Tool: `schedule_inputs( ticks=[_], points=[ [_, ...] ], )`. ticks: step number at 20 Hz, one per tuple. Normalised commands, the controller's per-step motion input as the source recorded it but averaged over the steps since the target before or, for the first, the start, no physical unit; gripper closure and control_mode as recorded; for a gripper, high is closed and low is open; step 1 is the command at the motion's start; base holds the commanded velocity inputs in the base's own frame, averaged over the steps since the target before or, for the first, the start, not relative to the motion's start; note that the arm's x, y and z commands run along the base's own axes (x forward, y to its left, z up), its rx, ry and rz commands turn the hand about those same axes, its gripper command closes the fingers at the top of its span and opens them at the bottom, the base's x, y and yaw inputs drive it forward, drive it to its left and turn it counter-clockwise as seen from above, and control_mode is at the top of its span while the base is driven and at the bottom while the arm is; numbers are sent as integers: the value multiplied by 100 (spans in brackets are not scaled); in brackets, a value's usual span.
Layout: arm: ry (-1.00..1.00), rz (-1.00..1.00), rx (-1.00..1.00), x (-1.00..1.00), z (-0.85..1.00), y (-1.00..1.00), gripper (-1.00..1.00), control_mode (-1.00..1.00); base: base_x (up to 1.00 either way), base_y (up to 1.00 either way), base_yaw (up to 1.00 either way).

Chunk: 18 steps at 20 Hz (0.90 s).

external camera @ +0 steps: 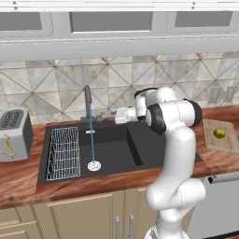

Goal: Pick the pear from the sink and place it on the cutting board to airdry. Then turn off the sink faucet.

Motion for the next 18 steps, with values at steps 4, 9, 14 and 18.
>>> schedule_inputs(
  ticks=[4,9,14,18],
  points=[
    [0,0,1,20,-9,0,-100,-100,0,0,0],
    [0,0,0,22,-8,2,-100,-100,0,0,0],
    [0,0,0,20,-11,14,-100,-100,0,0,0],
    [1,0,0,21,-14,29,-100,-100,0,0,0]
  ],
)
